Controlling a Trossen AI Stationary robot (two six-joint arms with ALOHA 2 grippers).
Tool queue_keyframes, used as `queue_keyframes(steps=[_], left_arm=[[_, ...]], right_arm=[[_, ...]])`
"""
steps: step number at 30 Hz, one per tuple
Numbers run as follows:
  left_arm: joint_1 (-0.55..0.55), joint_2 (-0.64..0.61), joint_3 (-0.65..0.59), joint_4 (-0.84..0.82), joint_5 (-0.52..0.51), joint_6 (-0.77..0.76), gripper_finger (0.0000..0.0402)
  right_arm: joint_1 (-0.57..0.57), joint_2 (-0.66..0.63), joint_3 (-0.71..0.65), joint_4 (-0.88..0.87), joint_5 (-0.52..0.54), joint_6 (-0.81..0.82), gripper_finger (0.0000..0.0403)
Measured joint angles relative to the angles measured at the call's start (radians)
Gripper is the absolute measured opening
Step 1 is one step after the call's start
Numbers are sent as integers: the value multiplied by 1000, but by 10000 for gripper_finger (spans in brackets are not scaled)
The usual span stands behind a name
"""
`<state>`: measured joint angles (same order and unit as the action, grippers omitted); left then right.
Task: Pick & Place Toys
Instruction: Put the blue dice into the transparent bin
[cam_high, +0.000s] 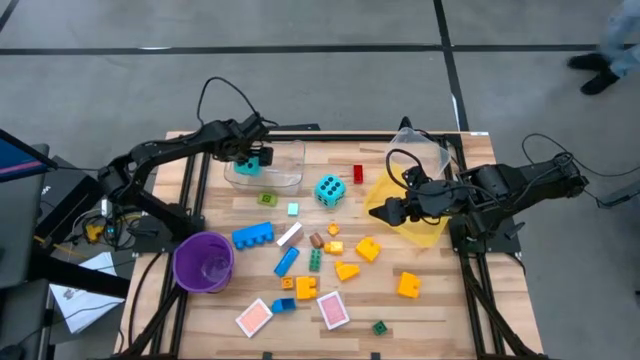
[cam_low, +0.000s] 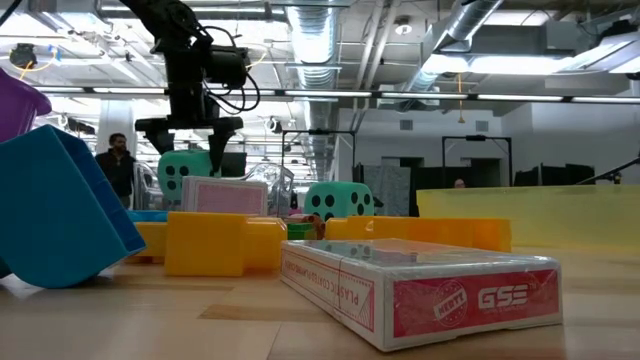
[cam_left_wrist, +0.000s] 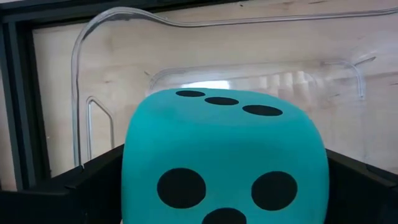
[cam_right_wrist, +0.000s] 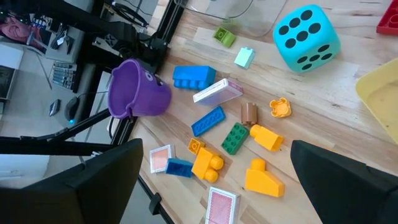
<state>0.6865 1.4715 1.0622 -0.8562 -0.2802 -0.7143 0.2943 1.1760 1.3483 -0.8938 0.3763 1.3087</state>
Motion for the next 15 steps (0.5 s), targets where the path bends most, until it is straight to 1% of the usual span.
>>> queue_keyframes(steps=[9, 15], left_arm=[[-3, 0, 0, 0, 0, -8, 400], [-3, 1, 0, -2, 29, -24, 400]], right_arm=[[0, 0, 0, 1, 0, 0, 399], [0, 0, 0, 7, 0, 0, 399]])
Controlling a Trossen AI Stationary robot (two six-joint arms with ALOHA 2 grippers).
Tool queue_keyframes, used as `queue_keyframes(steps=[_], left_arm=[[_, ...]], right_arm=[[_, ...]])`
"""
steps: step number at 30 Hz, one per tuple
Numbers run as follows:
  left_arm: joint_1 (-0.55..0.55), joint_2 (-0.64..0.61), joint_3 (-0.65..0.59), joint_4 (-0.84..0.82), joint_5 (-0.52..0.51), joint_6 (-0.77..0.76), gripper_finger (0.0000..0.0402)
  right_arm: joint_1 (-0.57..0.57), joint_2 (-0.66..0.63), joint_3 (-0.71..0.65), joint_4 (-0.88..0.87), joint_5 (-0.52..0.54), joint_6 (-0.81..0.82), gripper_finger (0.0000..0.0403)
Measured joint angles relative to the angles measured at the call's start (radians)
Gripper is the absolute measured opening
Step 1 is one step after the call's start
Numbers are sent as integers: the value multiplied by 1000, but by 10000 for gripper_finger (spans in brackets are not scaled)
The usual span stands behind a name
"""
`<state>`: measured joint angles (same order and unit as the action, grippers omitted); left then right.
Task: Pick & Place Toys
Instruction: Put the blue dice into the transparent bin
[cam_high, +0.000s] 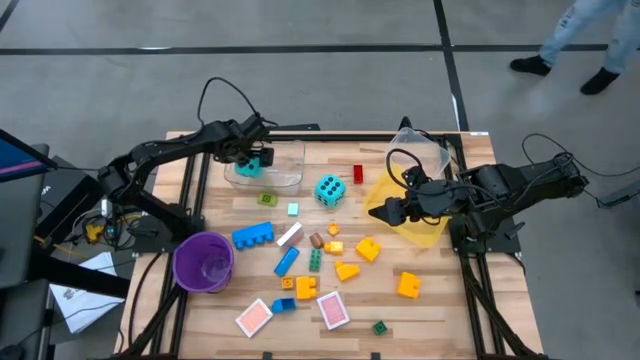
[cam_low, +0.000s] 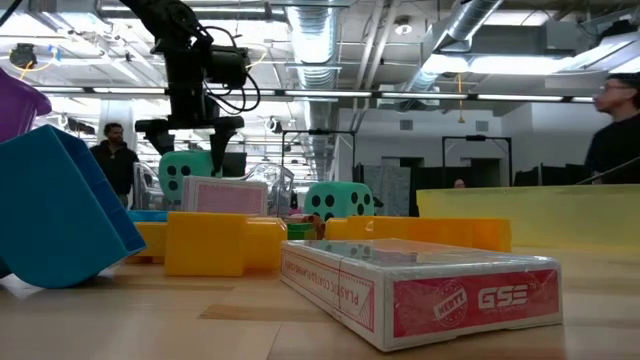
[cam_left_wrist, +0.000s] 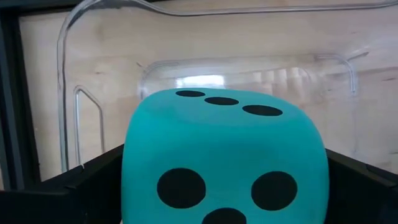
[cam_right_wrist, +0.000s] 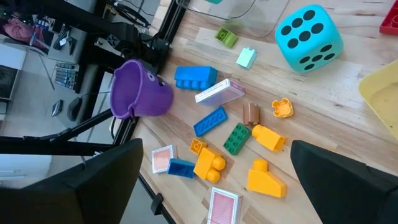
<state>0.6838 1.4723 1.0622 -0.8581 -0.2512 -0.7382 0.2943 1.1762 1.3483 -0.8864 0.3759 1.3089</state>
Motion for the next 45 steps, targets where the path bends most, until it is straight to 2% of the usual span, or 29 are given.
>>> queue_keyframes(steps=[18, 24, 34, 40, 45], left_arm=[[26, 0, 0, -27, -4, 0, 400], [49, 0, 0, -24, 40, -1, 400], [78, 0, 0, -36, 52, 12, 400], [91, 0, 0, -42, 83, -52, 400], [90, 0, 0, -44, 103, -48, 400]], right_arm=[[0, 0, 0, 1, -5, -4, 399], [0, 0, 0, 2, -5, -7, 399], [0, 0, 0, 2, -5, -8, 399], [0, 0, 0, 2, -5, -8, 399], [1, 5, -1, 3, -5, -8, 399]])
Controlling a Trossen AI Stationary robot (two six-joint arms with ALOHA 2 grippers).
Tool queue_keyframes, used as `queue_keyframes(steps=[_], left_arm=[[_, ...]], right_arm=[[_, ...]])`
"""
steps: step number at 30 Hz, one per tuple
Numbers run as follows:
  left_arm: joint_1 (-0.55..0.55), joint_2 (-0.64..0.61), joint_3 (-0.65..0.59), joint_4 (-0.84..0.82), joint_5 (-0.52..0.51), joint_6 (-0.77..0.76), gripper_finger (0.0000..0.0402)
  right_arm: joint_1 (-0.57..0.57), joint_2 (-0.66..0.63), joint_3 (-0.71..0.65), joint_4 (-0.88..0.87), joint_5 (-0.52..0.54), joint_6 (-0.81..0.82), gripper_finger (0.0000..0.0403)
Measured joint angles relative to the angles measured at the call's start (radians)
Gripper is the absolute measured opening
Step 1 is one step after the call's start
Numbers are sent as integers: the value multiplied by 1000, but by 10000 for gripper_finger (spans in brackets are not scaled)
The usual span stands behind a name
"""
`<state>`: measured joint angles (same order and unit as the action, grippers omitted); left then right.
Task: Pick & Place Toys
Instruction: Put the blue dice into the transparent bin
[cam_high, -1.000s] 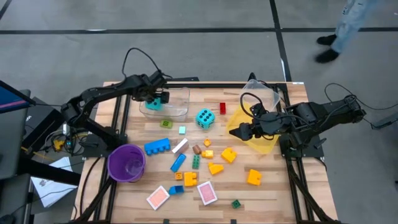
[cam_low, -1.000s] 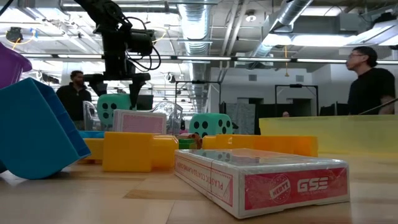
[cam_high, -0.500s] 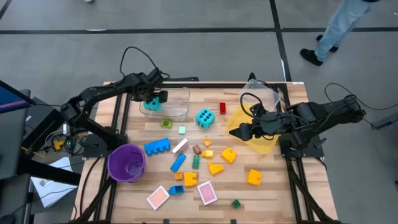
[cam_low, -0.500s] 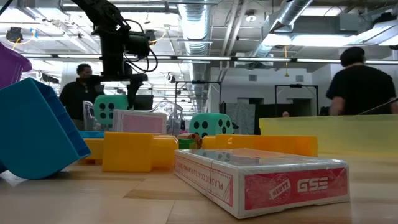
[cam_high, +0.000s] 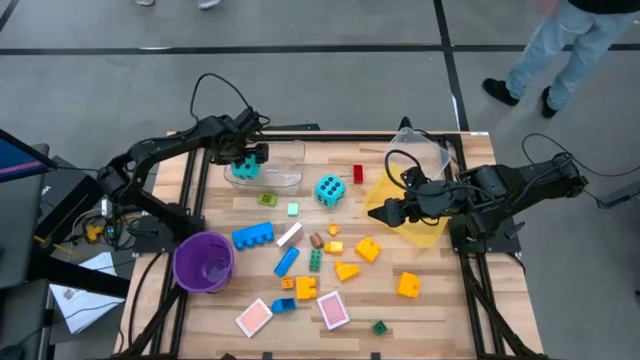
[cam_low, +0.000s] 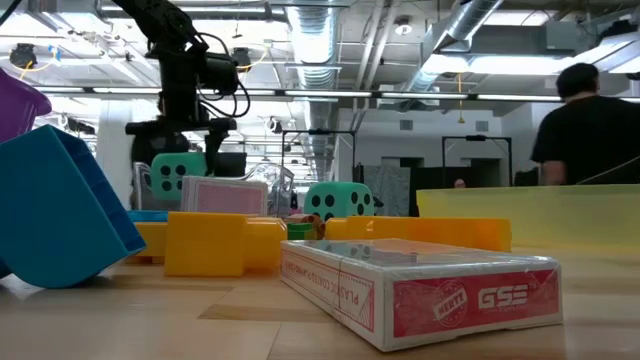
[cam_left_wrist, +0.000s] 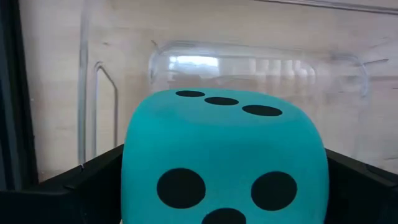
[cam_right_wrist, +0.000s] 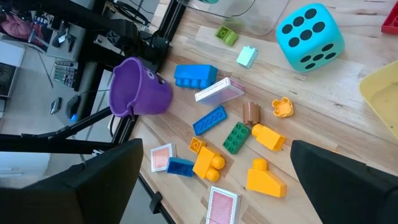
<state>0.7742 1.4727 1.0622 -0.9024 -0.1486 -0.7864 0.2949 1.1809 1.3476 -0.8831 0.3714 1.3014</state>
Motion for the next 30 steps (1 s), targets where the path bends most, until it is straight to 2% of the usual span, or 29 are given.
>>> queue_keyframes(steps=[5, 16, 30], left_arm=[[7, 0, 0, 1, 29, 16, 400], [47, 0, 0, 8, 184, 73, 400], [63, 0, 1, 87, 211, 103, 400]], right_arm=[[1, 0, 0, 1, 0, 5, 399], [1, 0, 0, 1, -1, 1, 399], [0, -1, 0, 1, -3, 8, 399]])
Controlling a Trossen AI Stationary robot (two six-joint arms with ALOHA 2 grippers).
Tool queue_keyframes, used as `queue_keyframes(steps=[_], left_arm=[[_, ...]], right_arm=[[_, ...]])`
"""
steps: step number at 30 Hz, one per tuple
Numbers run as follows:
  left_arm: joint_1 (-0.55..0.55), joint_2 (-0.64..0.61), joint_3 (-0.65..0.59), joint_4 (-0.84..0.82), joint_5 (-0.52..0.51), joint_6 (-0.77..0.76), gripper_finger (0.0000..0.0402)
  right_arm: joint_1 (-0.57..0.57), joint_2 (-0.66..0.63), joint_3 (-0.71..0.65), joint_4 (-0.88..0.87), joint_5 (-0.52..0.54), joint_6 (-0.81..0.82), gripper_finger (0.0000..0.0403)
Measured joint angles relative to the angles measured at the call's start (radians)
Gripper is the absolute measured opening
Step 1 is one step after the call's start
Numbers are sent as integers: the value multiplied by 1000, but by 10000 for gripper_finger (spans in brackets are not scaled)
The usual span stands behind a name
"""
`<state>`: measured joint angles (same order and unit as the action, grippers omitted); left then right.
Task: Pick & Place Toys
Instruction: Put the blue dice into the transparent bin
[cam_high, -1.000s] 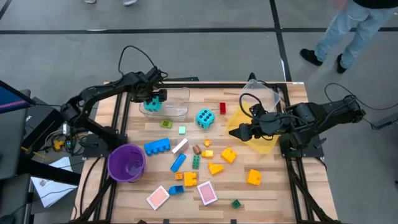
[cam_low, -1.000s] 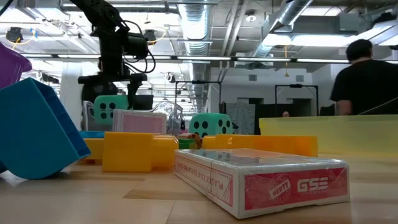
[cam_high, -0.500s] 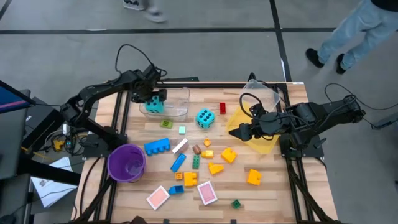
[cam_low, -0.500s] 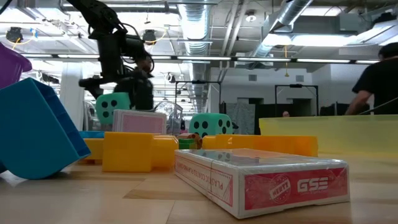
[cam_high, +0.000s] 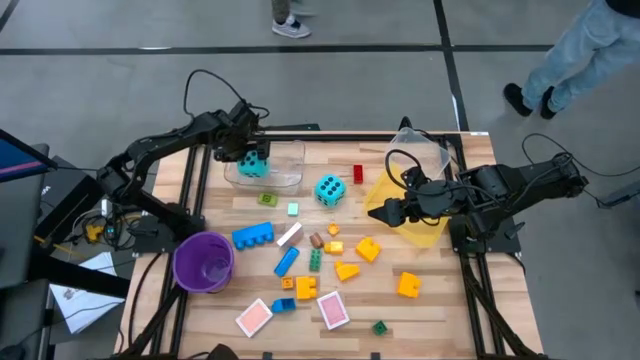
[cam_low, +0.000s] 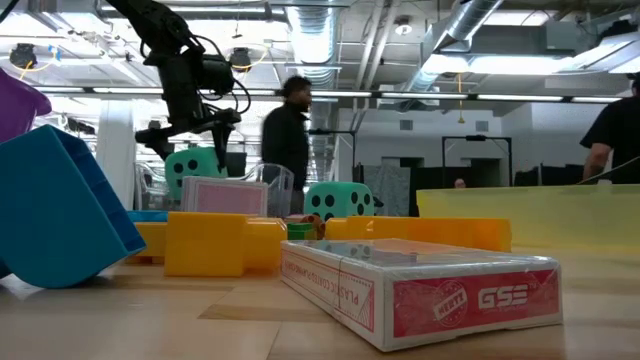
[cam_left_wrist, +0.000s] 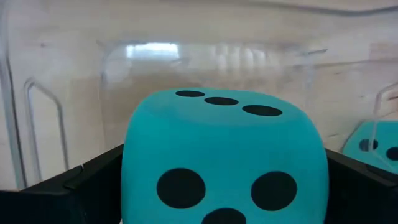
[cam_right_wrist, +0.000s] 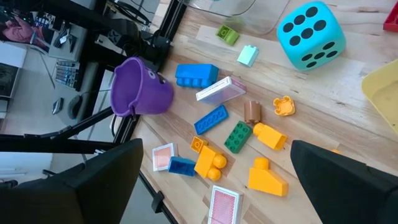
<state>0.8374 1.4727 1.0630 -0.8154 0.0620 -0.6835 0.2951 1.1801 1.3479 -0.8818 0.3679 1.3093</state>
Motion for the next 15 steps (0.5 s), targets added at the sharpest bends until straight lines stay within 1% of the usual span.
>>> queue_keyframes(steps=[8, 15], left_arm=[[-14, 0, 0, 163, -1, 6, 400], [-15, 0, 0, 245, -2, 29, 399]], right_arm=[[0, 0, 0, 0, 1, 10, 399], [0, 0, 0, 0, 8, 25, 399]])
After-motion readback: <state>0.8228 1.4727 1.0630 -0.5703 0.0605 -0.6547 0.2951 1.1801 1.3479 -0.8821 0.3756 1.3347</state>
